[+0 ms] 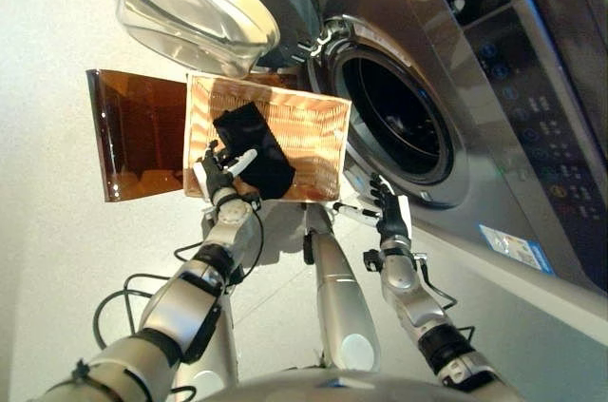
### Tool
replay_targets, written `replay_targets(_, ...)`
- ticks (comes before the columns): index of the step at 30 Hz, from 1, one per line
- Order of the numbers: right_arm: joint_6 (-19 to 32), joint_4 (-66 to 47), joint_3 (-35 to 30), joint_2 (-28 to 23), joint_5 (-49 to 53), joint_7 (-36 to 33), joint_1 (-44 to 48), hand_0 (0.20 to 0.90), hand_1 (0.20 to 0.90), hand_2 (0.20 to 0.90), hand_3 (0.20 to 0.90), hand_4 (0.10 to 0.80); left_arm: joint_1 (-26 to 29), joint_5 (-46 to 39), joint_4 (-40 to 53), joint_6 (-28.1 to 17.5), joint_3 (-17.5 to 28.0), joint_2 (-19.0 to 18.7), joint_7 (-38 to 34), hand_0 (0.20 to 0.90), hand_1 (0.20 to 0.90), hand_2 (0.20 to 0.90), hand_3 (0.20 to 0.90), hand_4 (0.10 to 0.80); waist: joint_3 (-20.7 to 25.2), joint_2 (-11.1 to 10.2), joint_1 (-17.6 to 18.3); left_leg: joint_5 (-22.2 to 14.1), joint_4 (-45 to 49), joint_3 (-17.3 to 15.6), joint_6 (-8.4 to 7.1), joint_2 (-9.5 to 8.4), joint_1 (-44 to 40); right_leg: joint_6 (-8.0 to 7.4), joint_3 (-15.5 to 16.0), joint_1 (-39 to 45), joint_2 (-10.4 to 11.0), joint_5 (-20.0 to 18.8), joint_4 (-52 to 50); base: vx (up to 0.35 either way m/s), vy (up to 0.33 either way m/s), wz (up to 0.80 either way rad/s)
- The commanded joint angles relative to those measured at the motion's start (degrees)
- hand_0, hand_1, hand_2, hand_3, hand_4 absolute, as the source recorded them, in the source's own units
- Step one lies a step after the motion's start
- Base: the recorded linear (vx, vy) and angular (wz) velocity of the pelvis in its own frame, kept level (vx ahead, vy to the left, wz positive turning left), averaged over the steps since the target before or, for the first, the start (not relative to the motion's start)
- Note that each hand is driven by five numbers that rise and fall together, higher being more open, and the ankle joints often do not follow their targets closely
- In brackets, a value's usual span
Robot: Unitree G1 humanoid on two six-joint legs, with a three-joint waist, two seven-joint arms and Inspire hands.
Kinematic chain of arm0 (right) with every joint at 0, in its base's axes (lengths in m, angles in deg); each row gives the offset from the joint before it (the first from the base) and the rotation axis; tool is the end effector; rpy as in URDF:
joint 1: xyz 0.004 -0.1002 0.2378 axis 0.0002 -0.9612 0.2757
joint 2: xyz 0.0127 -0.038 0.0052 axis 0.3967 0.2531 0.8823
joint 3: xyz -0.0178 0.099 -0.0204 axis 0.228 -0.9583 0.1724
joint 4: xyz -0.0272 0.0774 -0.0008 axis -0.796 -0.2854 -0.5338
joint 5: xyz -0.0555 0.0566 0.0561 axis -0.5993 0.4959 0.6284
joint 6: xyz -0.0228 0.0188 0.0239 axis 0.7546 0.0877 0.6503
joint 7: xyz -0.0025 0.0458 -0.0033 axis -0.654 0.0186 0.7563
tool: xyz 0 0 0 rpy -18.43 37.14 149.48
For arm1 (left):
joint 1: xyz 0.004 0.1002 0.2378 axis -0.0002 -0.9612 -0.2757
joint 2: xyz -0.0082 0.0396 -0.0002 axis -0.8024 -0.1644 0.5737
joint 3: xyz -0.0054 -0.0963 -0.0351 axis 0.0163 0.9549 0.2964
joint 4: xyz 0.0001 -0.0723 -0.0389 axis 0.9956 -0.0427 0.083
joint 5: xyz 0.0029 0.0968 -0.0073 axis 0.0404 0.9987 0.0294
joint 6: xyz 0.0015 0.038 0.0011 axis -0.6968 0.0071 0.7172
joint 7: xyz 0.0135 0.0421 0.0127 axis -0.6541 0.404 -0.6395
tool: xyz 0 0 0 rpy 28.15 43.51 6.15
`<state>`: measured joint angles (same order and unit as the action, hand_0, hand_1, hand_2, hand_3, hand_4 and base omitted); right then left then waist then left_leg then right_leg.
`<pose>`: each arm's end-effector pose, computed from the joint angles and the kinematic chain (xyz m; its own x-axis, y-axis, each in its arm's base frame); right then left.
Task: Pick up the clothes and place them into the washing machine
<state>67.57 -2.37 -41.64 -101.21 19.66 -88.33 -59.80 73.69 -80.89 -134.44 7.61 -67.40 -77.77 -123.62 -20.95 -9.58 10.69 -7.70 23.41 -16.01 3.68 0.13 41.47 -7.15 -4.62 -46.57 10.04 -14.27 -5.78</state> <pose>0.2020 -0.1523 -0.0186 0.9455 -0.2484 -0.2104 0.1860 0.9427 -0.2768 0.2912 0.1146 0.0206 0.8404 0.4673 -0.2746 -0.4794 0.8772 0.0257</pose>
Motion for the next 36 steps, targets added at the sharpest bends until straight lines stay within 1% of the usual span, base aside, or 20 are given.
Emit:
replay_targets(1,3.15,-5.58,-1.61,-5.4,0.02,-0.69,-2.57,0.9,0.9,0.9,0.9,0.8,5.08,0.78,1.73,-0.66,-2.23,5.61,4.69,0.845,0.845,0.845,0.845,0.761,0.95,3.89,1.03,11.38,-13.45,4.79,-5.45,1.32,2.37,3.67,3.59,0.41,-4.5,3.01,-1.73,0.0,0.0,0.0)
replay_targets(2,3.15,-5.58,-1.61,-5.4,0.02,-0.69,-2.56,0.9,0.9,0.9,0.9,0.8,5.08,0.77,1.72,-0.66,-2.23,5.6,4.69,0.845,0.845,0.845,0.845,0.761,0.95,3.89,1.03,11.37,-13.45,4.79,-5.45,1.32,2.38,3.67,3.59,0.4,-4.5,3.01,-1.73,0.0,0.0,0.0)
replay_targets(4,3.2,-5.43,-1.7,-5.44,0.06,-0.76,-2.49,0.9,0.9,0.9,0.9,0.8,5.03,0.53,1.9,-0.83,-2.15,5.63,4.75,0.2,0.2,0.2,0.2,0.3,0.98,3.93,1.04,11.33,-13.53,4.71,-5.41,1.32,2.3,3.6,3.47,0.38,-4.47,2.97,-1.68,0.0,0.0,0.0)
replay_targets(23,3.53,-5.07,-1.53,-5.12,0.14,-1.03,-2.14,0.9,0.9,0.9,0.9,0.8,5.5,0.46,0.55,-0.66,-1.62,5.53,4.66,0.2,0.2,0.2,0.2,0.3,1.19,4.1,0.86,11.26,-13.16,5.09,-5.31,1.15,3.55,3.75,3.71,-0.73,-4.48,3.0,-2.15,0.0,0.0,0.0)
replay_targets(26,3.54,-5.04,-1.47,-5.2,0.18,-1.08,-2.2,0.9,0.9,0.9,0.9,0.8,5.6,0.51,0.57,-0.6,-1.69,5.62,4.7,0.211,0.211,0.211,0.211,0.308,1.14,4.03,0.84,11.22,-12.92,5.14,-5.28,1.18,3.72,3.77,3.71,-0.8,-4.47,3.0,-2.25,0.0,0.0,0.0)
replay_targets(28,3.56,-4.87,-1.47,-5.18,0.14,-1.12,-2.15,0.9,0.9,0.9,0.9,0.8,5.53,0.47,0.45,-0.61,-1.58,5.6,4.73,0.2,0.2,0.2,0.2,0.3,1.11,4.02,0.77,11.22,-12.84,5.17,-5.27,1.23,3.8,3.79,3.65,-0.91,-4.47,3.04,-2.3,0.0,0.0,0.0)
replay_targets(36,3.79,-4.61,-1.4,-5.02,0.2,-1.1,-1.98,0.9,0.9,0.9,0.9,0.8,5.06,0.56,1.19,-0.88,-1.58,5.25,4.92,0.2,0.2,0.2,0.2,0.3,1.21,3.99,0.66,11.13,-12.67,5.22,-5.27,1.18,3.78,3.79,3.71,-0.74,-4.45,3.07,-2.4,-0.001,0.0,0.0)
